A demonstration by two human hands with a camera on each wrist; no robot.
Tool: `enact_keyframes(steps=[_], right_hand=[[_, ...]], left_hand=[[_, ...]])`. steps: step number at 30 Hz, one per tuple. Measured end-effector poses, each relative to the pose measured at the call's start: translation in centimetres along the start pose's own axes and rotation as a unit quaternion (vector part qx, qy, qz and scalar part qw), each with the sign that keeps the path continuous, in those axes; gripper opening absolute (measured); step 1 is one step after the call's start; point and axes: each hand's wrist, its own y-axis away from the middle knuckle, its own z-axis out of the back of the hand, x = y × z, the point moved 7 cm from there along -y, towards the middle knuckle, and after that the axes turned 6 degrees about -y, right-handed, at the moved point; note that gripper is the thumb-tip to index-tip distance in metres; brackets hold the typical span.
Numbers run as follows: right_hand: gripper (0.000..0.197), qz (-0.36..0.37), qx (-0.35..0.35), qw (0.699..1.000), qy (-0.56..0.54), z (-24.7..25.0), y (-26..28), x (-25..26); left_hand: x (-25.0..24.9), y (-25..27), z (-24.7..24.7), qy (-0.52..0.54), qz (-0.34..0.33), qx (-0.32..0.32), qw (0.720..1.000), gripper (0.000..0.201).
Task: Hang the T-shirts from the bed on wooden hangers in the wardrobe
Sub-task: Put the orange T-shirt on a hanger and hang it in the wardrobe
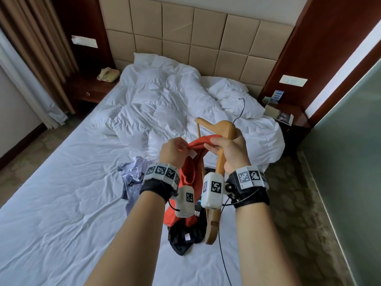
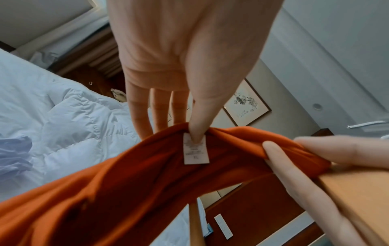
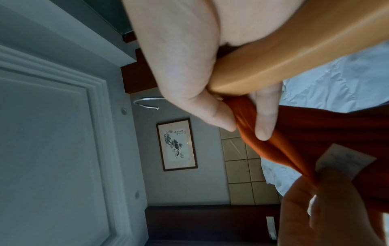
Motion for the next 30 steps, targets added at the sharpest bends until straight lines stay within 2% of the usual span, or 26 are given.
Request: enact_keyframes(steps=[3,5,7,10,12,15,18,21,23,26,28,30], right_hand=[[0.041,0.006,-0.009,1.000,0.004,0.3,0.3,-0.5],[0.044,0.006,-0.042,0.999,0.005,1.0,0.4,-0.7],[0.047,0.011,-0.082,0.997,-0.007,1.7,0.5,-0.9],[0.050,0.025,-0.118,0.992,-0.041,2.4,0.8,-0.9],[0.050,0.032,-0.130,0.989,-0.064,2.5,1.0,-0.6],[0.053,0.046,-0.151,0.983,-0.091,3.1,1.3,0.3],[0.056,0.066,-0.177,0.977,-0.099,4.3,1.5,1.1],[0.055,0.068,-0.200,0.973,-0.090,5.4,1.7,0.8],[0.054,0.062,-0.209,0.973,-0.080,5.8,1.6,0.1],[0.053,0.058,-0.234,0.969,-0.056,6.6,1.4,-0.8],[0.052,0.058,-0.253,0.965,-0.021,7.6,1.2,-1.2],[0.053,0.059,-0.276,0.959,0.040,8.5,1.0,-1.5]], left_hand=[[0.4,-0.2,0.5,0.017,-0.014,-0.017,1.000,0.014],[0.8,-0.6,1.0,0.041,-0.019,-0.032,0.998,0.011],[0.8,-0.8,1.2,0.049,-0.036,-0.028,0.998,0.009],[0.3,-0.8,0.3,-0.003,-0.052,0.009,0.999,0.007],[0.8,-0.9,-0.5,-0.045,-0.024,0.022,0.998,0.009],[3.4,-0.7,-0.2,-0.083,0.064,-0.006,0.995,0.021],[6.3,-0.4,0.0,-0.024,0.163,0.003,0.986,0.025],[8.8,-0.8,-1.3,0.133,0.243,0.058,0.959,0.021],[8.0,-0.7,-2.1,0.229,0.242,0.096,0.938,0.005],[5.8,0.1,-1.5,0.319,0.214,0.119,0.916,0.018],[4.6,0.3,-1.0,0.324,0.189,0.171,0.911,0.019],[3.9,0.6,-0.2,0.313,0.183,0.186,0.913,0.021]])
